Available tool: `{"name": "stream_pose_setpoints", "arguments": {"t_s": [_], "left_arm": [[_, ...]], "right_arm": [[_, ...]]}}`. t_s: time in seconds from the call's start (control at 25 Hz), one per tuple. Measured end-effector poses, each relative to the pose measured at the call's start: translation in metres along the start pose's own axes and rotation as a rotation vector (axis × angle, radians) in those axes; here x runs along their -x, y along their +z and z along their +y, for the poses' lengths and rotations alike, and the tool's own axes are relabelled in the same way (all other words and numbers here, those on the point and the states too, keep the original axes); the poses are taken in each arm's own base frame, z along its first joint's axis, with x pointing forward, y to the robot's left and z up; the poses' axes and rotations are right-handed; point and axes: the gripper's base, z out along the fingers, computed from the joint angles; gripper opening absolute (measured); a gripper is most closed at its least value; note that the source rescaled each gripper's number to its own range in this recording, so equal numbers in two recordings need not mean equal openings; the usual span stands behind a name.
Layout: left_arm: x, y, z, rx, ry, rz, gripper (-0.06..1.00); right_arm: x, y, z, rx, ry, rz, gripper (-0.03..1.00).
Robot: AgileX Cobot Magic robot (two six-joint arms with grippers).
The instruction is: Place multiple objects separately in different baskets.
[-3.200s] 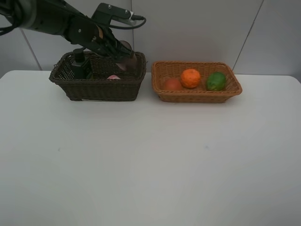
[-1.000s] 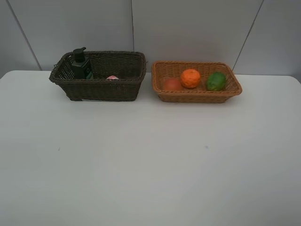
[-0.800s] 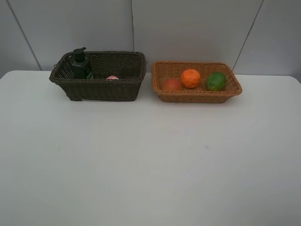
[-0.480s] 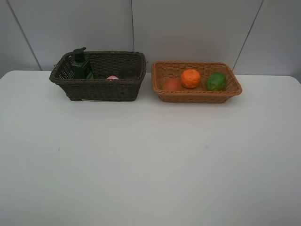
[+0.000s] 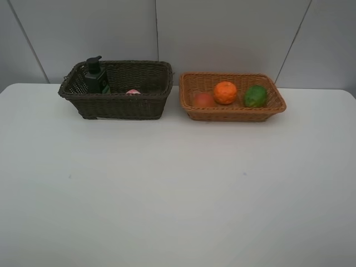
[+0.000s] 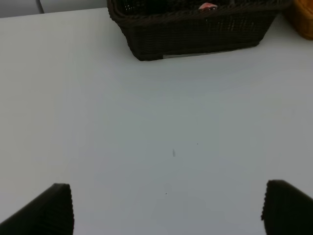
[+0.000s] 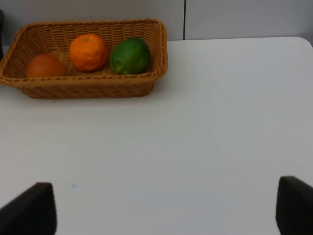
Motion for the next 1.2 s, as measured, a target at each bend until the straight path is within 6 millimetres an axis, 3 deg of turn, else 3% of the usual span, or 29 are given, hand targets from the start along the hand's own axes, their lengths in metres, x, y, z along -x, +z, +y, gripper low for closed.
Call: {"name": "stream_pose_setpoints", "arguments": {"t_s": [1.2], "left_arm": [[-0.0002, 0.0001, -0.0001, -0.001, 0.000, 0.000, 1.00]], "right_arm": [[0.0000, 0.0000, 0.0000, 0.000, 0.000, 0.000, 0.96]]}}
